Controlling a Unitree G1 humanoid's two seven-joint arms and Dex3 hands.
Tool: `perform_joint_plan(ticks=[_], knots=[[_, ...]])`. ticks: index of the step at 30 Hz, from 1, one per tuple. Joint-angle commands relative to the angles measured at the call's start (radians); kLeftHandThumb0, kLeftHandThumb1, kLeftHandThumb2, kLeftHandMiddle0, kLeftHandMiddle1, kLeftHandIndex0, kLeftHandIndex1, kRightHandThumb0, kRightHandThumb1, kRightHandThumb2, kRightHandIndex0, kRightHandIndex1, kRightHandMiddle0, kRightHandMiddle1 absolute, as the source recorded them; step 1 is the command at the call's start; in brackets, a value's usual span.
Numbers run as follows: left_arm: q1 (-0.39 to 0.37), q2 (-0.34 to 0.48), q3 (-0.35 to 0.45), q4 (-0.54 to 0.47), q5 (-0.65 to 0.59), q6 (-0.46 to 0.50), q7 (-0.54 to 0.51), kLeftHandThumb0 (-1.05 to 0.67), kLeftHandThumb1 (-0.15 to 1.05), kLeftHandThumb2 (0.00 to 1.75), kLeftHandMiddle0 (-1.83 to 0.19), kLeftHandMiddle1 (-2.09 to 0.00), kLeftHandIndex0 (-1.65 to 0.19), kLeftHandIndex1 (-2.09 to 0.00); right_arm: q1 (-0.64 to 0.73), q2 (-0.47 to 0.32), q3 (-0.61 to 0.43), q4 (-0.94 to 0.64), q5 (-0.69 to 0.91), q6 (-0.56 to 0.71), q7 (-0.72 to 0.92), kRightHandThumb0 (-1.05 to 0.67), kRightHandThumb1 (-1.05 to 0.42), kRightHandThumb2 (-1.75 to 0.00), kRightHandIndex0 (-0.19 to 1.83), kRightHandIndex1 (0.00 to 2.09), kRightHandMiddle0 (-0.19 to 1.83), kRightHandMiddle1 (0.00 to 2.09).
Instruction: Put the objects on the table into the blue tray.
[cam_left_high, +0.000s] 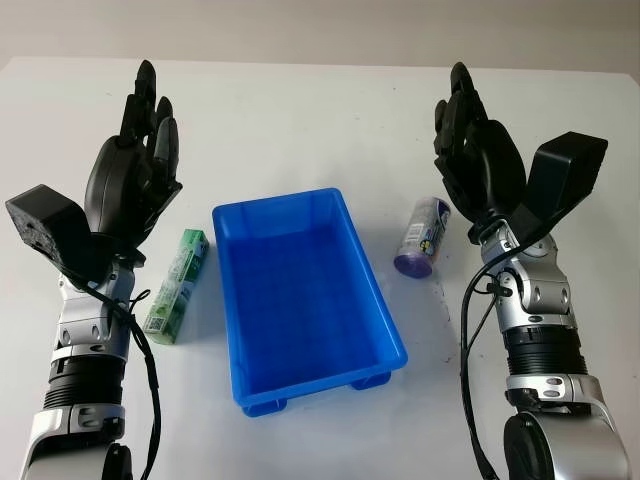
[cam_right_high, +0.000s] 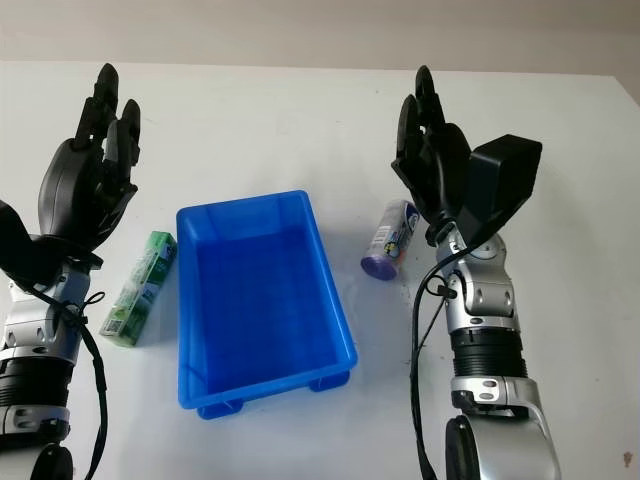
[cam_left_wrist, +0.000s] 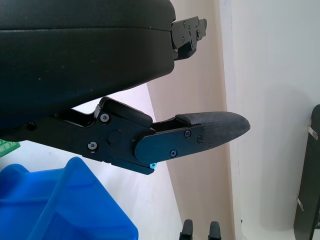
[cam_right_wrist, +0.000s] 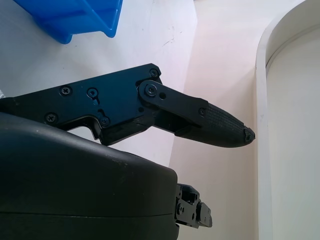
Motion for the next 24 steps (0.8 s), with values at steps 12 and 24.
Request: perform_joint_plan(ticks=[12, 24], knots=[[-0.020, -0.003, -0.011, 0.014, 0.016, -0.002, 0.015, -0.78, 1.05, 0.60, 0.19, 0.00, 0.19, 0.00, -0.004, -0.021, -0.011, -0.004, 0.006, -0.003, 0.025, -0.77, -1.05, -0.74, -0.19, 0.00, -0.19, 0.00], [-0.001, 0.002, -0.001, -0.002, -0.004, -0.011, 0.004, -0.76, 1.05, 0.60, 0.19, 0.00, 0.19, 0.00, -0.060, -0.195, -0.013, 0.025, 0.006, -0.050, 0.249, -0.82, -1.05, -0.58, -0.19, 0.00, -0.19, 0.00]])
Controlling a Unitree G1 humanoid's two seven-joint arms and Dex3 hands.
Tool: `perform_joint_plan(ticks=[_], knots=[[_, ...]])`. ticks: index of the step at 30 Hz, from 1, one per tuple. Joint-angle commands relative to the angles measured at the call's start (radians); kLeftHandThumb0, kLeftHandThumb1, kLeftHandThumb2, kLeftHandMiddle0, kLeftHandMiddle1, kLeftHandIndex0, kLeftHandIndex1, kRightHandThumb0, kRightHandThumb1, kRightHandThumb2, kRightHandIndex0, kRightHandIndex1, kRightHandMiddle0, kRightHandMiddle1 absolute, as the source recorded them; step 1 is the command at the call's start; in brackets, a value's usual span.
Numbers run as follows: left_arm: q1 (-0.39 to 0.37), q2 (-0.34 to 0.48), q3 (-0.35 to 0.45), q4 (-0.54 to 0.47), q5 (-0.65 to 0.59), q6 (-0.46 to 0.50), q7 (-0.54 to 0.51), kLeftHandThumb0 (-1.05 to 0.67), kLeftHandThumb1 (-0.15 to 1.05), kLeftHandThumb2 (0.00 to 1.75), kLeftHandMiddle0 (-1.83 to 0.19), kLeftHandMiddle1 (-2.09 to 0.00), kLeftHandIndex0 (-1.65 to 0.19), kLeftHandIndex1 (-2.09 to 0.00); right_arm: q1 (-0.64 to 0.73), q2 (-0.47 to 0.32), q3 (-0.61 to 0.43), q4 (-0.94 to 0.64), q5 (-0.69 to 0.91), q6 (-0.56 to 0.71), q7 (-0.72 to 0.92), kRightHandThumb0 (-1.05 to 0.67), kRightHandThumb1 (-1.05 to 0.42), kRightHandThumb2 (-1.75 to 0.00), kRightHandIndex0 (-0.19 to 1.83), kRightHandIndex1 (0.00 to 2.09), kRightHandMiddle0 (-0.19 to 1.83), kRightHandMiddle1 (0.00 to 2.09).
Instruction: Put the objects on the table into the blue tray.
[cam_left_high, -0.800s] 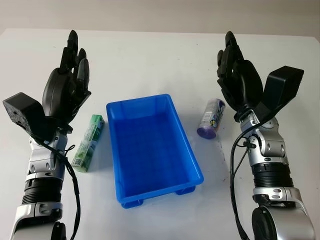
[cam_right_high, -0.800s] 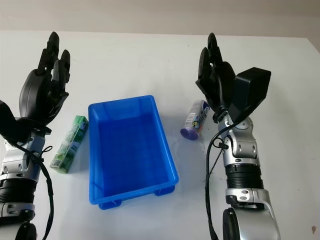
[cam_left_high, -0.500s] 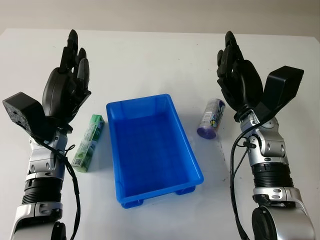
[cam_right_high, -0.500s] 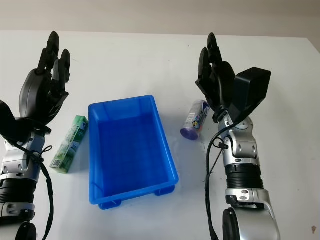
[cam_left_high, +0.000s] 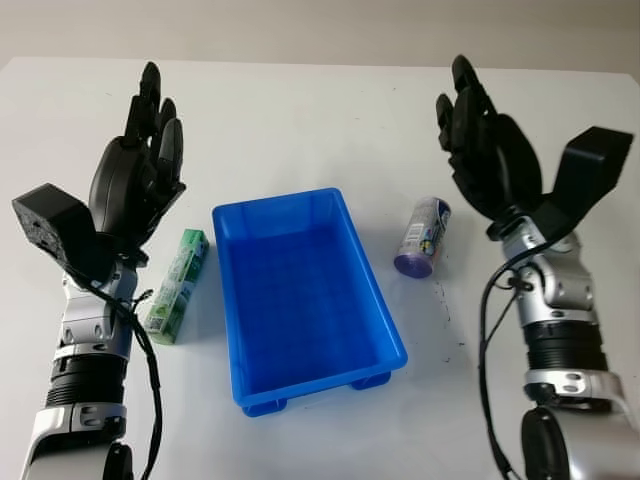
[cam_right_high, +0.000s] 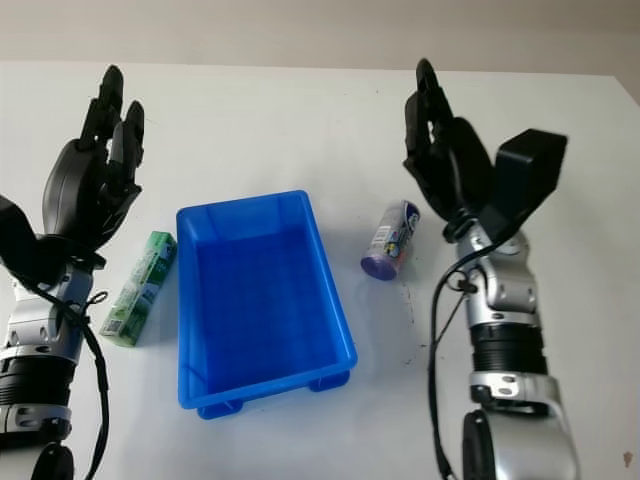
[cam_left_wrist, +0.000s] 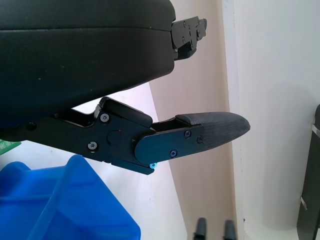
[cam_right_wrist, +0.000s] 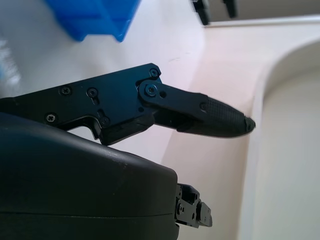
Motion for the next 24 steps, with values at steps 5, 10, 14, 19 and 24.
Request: perform_joint_plan(ticks=[5, 10, 14, 19, 24], knots=[[-0.003, 0.008, 0.005, -0.011, 0.003, -0.007, 0.002, -0.76, 1.05, 0.61, 0.19, 0.00, 0.19, 0.00, -0.062, -0.161, 0.041, 0.029, -0.085, -0.100, 0.125, -0.85, -1.05, -0.31, -0.19, 0.00, -0.19, 0.00], [-0.007, 0.010, 0.003, -0.005, 0.007, -0.005, 0.001, -0.77, 1.05, 0.61, 0.19, 0.00, 0.19, 0.00, -0.099, -0.261, 0.077, 0.036, -0.160, -0.132, 0.188, -0.91, -1.01, -0.08, -0.19, 0.00, -0.19, 0.00], [-0.009, 0.010, 0.001, -0.003, 0.006, 0.001, -0.001, -0.78, 1.05, 0.60, 0.19, 0.00, 0.19, 0.00, -0.125, -0.335, 0.127, 0.019, -0.240, -0.133, 0.236, -0.89, -0.91, -0.03, -0.18, 0.01, -0.17, 0.02], [-0.018, 0.012, 0.001, 0.008, 0.010, -0.004, -0.001, -0.78, 1.05, 0.59, 0.19, 0.00, 0.19, 0.00, -0.096, -0.437, 0.218, -0.018, -0.448, -0.305, 0.195, -0.78, -0.80, -0.03, -0.14, 0.04, -0.12, 0.06], [-0.028, 0.016, 0.005, 0.013, 0.003, 0.002, -0.007, -0.76, 1.05, 0.59, 0.19, 0.00, 0.19, 0.00, -0.107, -0.506, 0.306, 0.083, -0.660, -0.583, 0.064, -0.82, -0.81, -0.05, -0.10, 0.06, -0.07, 0.07]])
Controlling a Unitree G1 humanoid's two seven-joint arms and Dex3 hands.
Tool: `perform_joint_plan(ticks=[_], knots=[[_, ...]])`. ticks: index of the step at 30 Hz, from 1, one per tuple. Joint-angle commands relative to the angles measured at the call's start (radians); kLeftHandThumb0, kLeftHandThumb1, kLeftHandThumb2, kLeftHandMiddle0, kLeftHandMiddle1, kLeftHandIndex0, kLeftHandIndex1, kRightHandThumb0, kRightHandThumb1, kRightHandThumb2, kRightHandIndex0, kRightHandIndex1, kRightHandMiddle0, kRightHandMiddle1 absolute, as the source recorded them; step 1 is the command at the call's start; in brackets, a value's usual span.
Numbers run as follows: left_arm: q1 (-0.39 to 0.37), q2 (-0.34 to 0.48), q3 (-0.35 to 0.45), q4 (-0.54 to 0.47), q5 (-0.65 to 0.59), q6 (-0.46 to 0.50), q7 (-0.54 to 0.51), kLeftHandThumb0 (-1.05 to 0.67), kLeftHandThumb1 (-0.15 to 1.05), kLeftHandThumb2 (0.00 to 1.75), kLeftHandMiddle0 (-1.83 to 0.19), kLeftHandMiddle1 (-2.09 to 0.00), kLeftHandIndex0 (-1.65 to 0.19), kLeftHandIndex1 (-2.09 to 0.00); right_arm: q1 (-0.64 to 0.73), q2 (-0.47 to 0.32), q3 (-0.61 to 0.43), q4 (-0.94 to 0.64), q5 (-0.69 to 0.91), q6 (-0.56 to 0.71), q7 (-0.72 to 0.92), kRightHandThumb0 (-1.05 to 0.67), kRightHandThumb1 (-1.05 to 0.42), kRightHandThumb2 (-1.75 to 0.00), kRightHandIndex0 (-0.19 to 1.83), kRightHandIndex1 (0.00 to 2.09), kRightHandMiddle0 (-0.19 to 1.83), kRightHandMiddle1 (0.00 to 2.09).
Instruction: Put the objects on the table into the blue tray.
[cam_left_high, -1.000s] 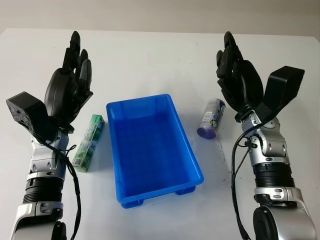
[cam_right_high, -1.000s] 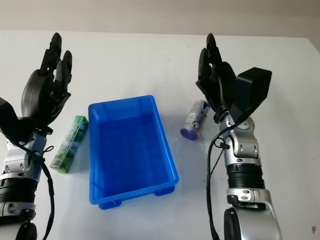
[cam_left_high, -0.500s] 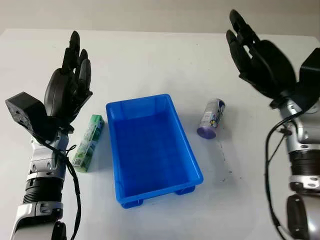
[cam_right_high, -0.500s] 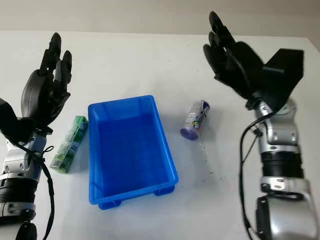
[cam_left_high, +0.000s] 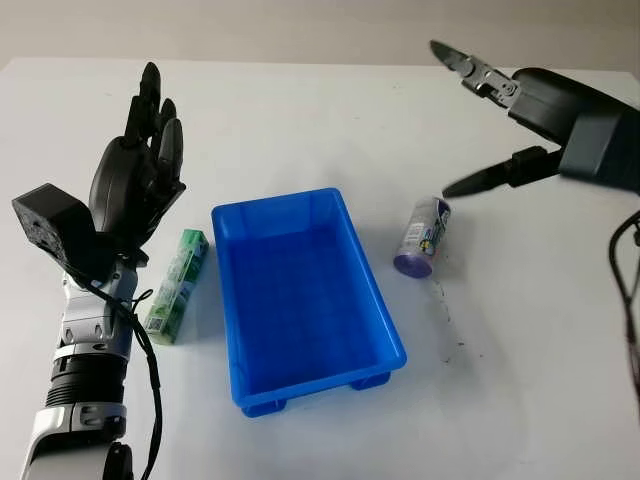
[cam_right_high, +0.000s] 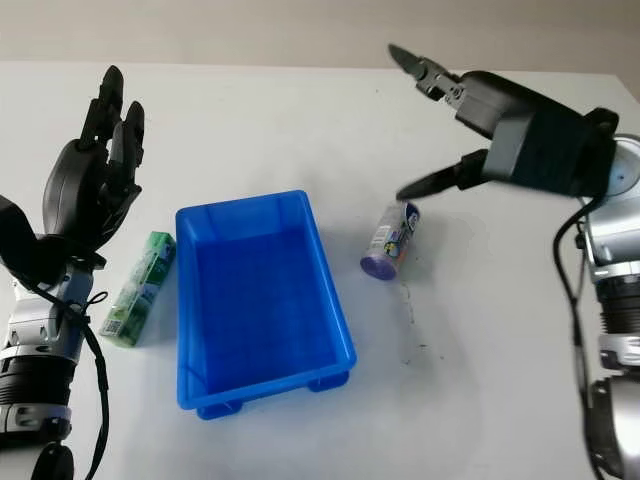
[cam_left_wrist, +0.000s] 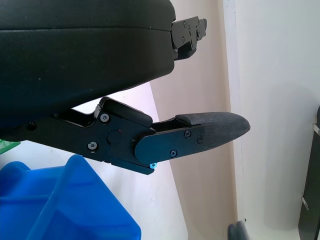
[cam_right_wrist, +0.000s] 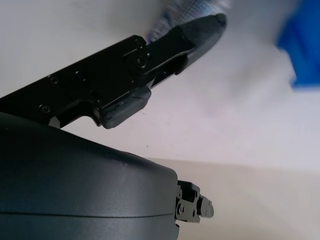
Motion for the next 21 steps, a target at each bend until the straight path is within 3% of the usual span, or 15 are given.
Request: perform_joint_plan(ticks=[1, 10, 21], knots=[[-0.023, 0.015, 0.006, 0.003, -0.001, 0.002, -0.004, -0.76, 1.05, 0.59, 0.19, 0.00, 0.19, 0.00, -0.006, -0.038, 0.029, 0.026, -0.061, -0.058, -0.038, -0.81, -0.81, -0.05, -0.09, 0.07, -0.05, 0.08], [-0.041, 0.016, -0.001, 0.023, 0.003, 0.001, -0.012, -0.77, 1.05, 0.60, 0.19, 0.00, 0.19, 0.00, -0.031, -0.090, 0.125, 0.075, -0.277, -0.229, -0.158, -0.71, -0.81, -0.06, -0.02, 0.08, 0.03, 0.08], [-0.037, 0.016, -0.001, 0.018, 0.003, 0.007, -0.010, -0.77, 1.05, 0.59, 0.19, 0.00, 0.19, 0.00, -0.029, -0.077, 0.190, 0.157, -0.394, -0.347, -0.344, -0.44, -0.76, -0.05, 0.08, 0.08, 0.15, 0.08]])
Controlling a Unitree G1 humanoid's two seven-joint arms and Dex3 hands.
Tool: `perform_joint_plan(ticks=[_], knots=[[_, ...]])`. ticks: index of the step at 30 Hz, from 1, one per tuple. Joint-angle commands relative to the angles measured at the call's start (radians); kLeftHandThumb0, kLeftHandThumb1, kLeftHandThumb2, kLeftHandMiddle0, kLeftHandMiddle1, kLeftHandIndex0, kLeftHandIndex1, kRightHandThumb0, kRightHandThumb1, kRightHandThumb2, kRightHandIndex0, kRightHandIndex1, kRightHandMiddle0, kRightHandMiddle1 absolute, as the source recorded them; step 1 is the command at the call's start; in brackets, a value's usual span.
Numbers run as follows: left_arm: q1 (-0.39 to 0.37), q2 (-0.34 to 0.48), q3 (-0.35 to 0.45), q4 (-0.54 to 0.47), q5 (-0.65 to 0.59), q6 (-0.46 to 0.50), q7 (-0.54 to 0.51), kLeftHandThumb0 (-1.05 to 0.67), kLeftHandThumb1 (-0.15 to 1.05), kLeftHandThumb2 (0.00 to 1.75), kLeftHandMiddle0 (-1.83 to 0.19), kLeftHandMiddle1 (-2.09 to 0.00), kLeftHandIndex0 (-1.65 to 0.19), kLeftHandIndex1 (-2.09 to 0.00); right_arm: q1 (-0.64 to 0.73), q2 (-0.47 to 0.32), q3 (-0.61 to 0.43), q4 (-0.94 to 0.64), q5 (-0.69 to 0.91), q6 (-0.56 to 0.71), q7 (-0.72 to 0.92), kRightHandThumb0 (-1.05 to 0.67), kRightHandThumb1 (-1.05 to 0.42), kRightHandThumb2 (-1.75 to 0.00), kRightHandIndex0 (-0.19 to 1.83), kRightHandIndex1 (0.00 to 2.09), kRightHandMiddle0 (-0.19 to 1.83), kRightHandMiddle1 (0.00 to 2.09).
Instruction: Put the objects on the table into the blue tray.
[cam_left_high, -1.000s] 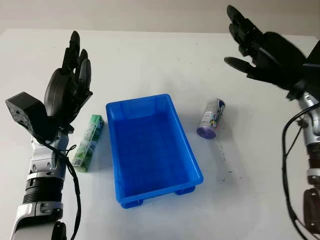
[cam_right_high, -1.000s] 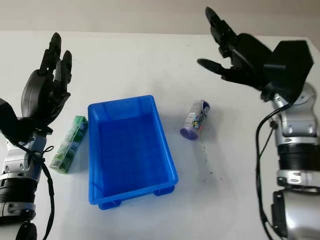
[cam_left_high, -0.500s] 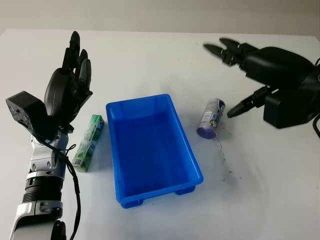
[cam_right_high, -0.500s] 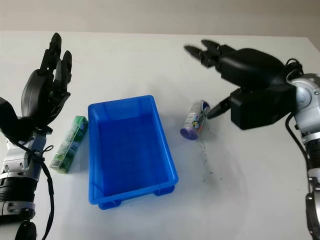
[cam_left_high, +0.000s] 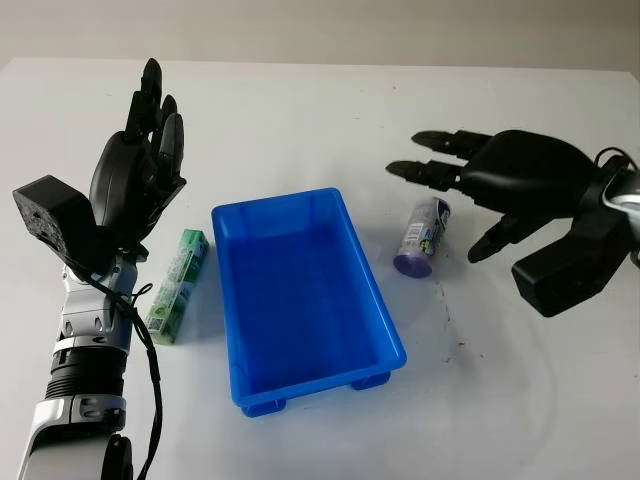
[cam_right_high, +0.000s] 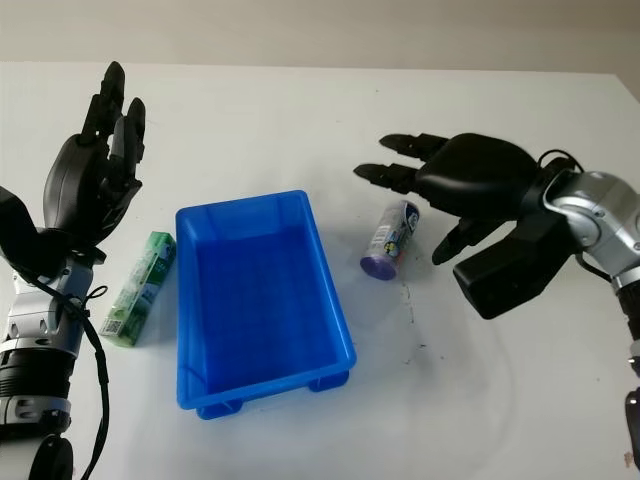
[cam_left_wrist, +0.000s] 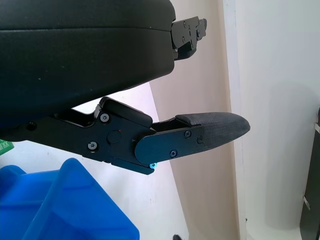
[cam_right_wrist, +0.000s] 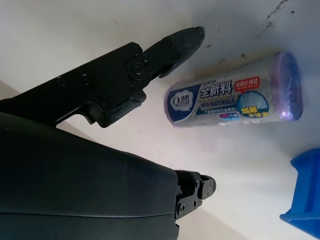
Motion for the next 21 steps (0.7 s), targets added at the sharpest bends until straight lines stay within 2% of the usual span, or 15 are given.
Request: perform_joint_plan(ticks=[1, 13, 21], knots=[[-0.012, 0.009, 0.003, -0.001, 0.002, 0.001, -0.003, -0.77, 1.05, 0.59, 0.19, 0.00, 0.19, 0.00, -0.018, 0.000, 0.012, 0.015, -0.010, -0.015, -0.023, -0.42, -0.75, -0.05, 0.09, 0.08, 0.15, 0.07], [-0.008, 0.012, 0.004, -0.005, 0.010, -0.003, 0.007, -0.77, 1.05, 0.58, 0.19, 0.00, 0.19, 0.00, -0.046, 0.039, 0.074, 0.100, -0.041, -0.044, -0.112, -0.31, -0.75, -0.06, 0.12, 0.07, 0.16, 0.06], [-0.004, 0.010, 0.003, -0.014, 0.006, 0.007, 0.007, -0.77, 1.05, 0.59, 0.19, 0.00, 0.19, 0.00, -0.074, 0.058, 0.102, 0.182, -0.037, -0.105, -0.169, -0.27, -0.77, -0.06, 0.16, 0.08, 0.22, 0.08]])
